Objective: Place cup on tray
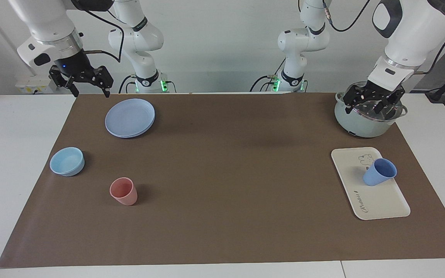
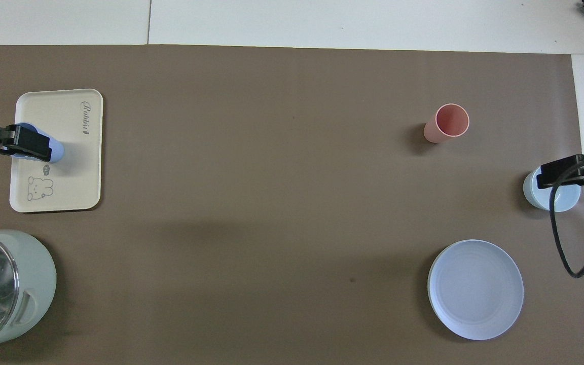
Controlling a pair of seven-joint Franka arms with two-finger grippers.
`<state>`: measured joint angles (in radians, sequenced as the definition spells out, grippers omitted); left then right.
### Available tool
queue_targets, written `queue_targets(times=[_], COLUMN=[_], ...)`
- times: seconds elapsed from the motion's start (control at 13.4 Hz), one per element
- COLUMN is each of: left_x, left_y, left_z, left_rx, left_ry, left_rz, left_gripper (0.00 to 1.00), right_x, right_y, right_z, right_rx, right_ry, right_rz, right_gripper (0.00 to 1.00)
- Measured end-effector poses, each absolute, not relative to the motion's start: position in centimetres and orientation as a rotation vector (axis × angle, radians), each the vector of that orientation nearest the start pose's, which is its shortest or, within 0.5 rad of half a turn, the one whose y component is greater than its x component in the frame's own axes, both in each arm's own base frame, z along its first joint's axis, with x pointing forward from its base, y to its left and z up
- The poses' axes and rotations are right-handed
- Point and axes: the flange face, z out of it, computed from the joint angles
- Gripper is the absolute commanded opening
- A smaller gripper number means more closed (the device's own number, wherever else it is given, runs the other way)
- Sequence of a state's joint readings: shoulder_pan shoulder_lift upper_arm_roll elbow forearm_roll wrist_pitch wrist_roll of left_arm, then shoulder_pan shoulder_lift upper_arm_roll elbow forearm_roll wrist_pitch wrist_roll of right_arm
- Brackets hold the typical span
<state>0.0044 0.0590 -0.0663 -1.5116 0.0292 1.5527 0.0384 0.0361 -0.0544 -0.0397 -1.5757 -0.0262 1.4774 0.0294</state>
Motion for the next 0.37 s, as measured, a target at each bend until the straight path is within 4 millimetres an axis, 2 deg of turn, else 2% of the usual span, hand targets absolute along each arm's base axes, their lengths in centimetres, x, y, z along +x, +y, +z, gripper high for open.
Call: queue_targets(times=[0.37], left_x=[56.49], left_y=[-3.1], left_z=[62.82], left_rx=[-3.115], left_ry=[0.155], left_rz=[-0.002], left_gripper=[1.0], right_x=[52.74], right_y=[-0.62], right_z=[64.33], right_rx=[-3.164], right_ry=[0.057], right_rz=[0.076], right_gripper=[1.0])
